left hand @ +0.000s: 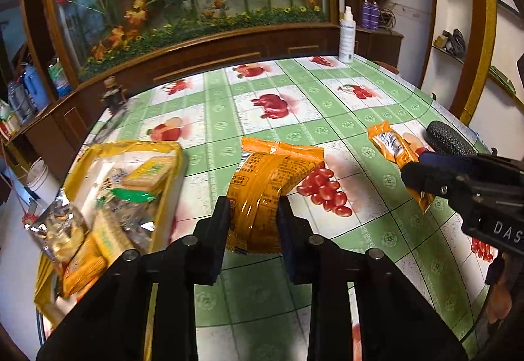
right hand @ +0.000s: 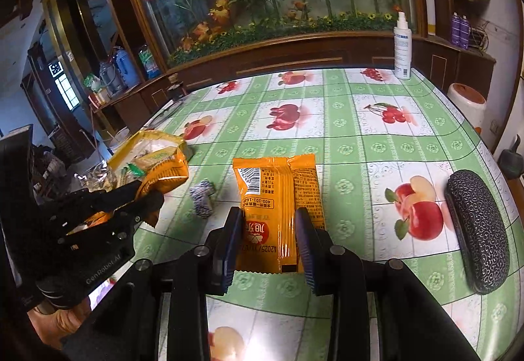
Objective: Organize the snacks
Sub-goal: 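Carry both orange packets over the yellow tray with both tools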
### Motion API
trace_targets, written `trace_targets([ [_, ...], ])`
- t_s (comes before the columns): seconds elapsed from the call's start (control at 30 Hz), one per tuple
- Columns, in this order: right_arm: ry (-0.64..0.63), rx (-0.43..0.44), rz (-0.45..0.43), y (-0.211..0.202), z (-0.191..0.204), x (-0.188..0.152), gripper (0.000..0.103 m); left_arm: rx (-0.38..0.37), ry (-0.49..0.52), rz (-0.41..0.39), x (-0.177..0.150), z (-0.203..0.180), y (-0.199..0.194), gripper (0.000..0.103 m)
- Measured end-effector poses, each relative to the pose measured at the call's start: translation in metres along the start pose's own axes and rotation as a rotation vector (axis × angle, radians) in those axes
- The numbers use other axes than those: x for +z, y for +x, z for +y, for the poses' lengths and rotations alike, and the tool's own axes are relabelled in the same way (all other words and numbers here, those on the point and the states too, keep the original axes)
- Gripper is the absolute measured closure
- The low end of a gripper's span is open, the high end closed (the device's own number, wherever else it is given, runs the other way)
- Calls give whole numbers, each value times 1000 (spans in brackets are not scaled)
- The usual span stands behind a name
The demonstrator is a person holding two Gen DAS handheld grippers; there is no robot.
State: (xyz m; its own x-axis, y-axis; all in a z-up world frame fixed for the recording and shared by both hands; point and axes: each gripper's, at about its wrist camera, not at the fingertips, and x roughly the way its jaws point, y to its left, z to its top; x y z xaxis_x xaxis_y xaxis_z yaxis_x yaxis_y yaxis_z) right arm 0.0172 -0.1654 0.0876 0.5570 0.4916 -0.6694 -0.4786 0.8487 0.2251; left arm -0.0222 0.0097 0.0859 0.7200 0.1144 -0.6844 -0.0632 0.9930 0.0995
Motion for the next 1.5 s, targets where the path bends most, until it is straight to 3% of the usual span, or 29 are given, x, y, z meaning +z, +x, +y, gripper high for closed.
trace_targets([
  [0.57,-120,65,-26,-21,84,-8,69,118,-130,-56,-31,72,-59,77],
  [1.5,-252,160,-16,5,186,-4,70,211,-269,-57,-68,155,-78,77],
])
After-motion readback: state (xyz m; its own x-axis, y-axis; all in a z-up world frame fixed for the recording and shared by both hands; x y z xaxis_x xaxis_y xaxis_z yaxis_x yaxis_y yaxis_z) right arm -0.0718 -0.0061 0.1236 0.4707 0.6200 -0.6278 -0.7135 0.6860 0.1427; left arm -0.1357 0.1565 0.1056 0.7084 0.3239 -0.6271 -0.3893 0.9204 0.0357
